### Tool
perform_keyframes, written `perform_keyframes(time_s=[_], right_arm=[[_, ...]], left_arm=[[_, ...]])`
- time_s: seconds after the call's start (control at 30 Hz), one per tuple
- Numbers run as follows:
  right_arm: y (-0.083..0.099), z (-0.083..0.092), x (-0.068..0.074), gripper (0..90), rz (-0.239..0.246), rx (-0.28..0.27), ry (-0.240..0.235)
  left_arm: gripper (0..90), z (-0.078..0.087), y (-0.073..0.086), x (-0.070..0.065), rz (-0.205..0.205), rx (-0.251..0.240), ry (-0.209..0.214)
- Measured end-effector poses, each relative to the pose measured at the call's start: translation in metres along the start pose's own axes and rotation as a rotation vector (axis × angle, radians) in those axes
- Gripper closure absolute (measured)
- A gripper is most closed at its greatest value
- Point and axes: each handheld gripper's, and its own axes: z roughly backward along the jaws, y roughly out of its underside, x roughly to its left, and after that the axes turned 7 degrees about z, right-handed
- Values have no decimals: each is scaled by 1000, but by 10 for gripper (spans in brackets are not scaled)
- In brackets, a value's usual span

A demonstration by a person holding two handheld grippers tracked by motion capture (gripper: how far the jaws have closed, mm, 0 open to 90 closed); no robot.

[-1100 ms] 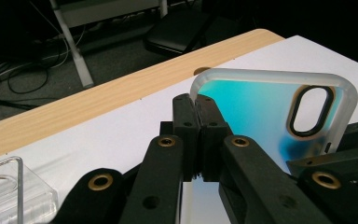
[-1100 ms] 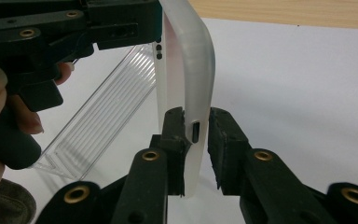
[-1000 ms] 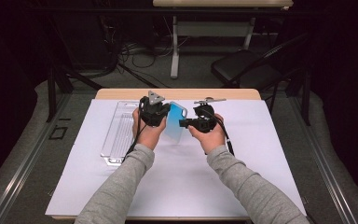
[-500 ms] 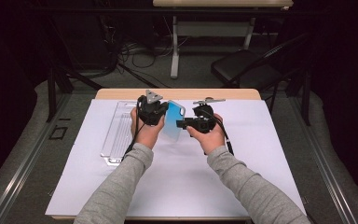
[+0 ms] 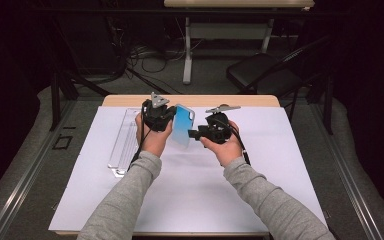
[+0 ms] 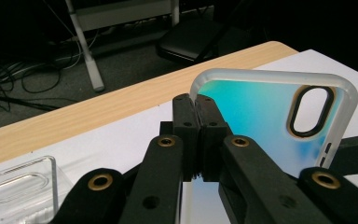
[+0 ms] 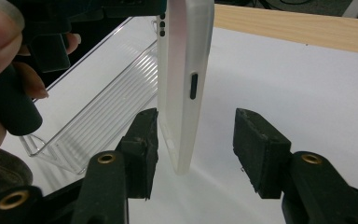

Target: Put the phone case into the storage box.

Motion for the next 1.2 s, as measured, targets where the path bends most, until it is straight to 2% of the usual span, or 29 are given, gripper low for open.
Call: perform_keyframes(time_s=[0.33,0.63,0.83,1.2], right_arm=[[0,3,-1,503,25,28,2],[0,7,-1,422,76,7,42],[1,5,-2,398,77,27,30],[2,7,1,254,134,16,59]], left_arm=[[885,7,-7,11,21,-18,-19],[885,16,-14,23,52,-44,-31],[885,20,-19,31,69,-54,-44],[885,29,-27,49,90,-83,-69]])
